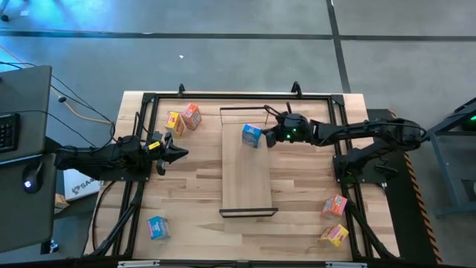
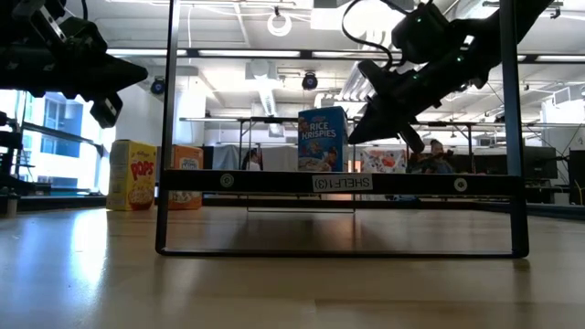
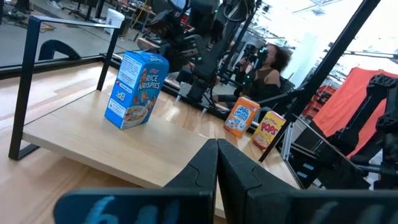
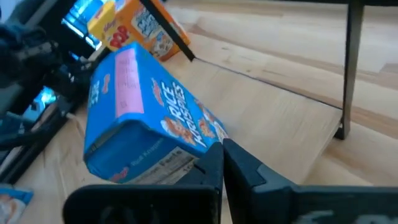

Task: Stack cereal on shelf
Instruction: Put the top blue cereal box on the shelf

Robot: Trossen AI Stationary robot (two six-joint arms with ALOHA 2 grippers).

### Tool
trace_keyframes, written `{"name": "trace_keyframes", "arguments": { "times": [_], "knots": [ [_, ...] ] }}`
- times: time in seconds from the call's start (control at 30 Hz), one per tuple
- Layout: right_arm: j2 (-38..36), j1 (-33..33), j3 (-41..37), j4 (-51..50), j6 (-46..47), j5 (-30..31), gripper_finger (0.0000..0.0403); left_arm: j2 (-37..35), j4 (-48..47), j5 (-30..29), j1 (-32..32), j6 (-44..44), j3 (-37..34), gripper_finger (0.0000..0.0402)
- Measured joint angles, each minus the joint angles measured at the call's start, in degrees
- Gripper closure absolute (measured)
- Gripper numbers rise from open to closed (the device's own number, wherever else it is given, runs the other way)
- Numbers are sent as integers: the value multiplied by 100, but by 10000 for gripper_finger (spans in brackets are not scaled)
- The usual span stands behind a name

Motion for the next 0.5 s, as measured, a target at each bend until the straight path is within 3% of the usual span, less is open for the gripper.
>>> {"name": "trace_keyframes", "arguments": {
  "times": [0.23,0.5],
  "knots": [
    [0,-1,9,92,432,281,403,1,0,0,1,0,0,401],
    [0,6,9,124,606,-299,403,2,0,0,0,0,-2,401]
  ]
}}
